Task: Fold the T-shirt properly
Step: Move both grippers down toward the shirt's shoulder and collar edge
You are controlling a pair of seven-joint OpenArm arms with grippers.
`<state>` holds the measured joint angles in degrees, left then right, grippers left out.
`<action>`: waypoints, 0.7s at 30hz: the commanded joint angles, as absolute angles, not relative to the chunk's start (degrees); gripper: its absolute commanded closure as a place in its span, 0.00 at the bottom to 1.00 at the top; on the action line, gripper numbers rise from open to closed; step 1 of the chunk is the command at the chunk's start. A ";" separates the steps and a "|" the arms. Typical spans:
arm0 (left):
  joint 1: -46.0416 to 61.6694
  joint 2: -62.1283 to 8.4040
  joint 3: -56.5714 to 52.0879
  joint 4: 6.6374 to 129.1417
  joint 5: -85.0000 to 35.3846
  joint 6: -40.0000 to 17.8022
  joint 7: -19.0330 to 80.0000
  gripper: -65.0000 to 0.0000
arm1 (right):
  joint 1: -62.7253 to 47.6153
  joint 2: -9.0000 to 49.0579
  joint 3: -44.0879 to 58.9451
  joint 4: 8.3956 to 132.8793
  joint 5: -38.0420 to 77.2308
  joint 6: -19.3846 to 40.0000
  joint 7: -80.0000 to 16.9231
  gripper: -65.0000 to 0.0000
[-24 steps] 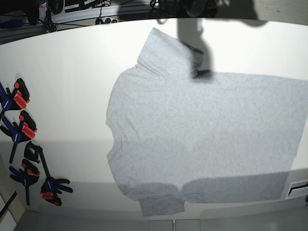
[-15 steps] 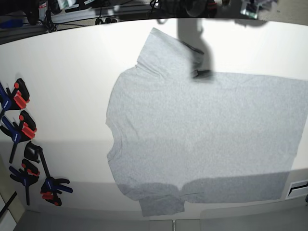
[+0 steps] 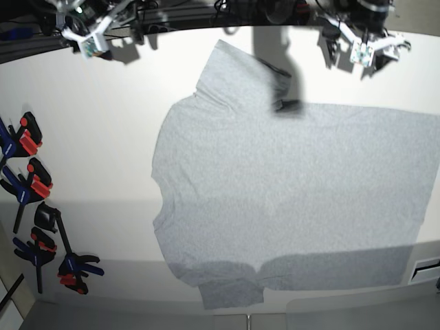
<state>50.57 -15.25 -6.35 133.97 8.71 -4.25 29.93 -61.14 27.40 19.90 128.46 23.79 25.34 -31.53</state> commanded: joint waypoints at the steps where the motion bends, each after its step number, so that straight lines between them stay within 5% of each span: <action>1: 50.28 -15.59 -6.44 135.00 10.98 -3.57 28.91 0.35 | -60.66 27.57 19.38 129.32 23.97 28.32 -32.27 0.36; 4: 49.50 -15.59 -6.44 135.00 16.14 -2.94 29.58 0.35 | -57.80 27.59 16.32 129.32 21.50 32.62 -32.38 0.36; 10: 48.49 -15.59 -6.44 135.00 16.45 0.01 29.65 0.35 | -49.47 27.59 2.66 129.08 3.88 31.83 -29.26 0.36; 21: 45.84 -20.21 -6.42 135.00 16.45 0.01 31.75 0.35 | -32.95 27.09 -25.76 121.86 -10.63 21.37 -35.24 0.36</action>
<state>45.36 -19.79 -6.33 133.97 16.21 -0.58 32.95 -32.77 26.72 -25.93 121.03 -10.87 22.04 -36.07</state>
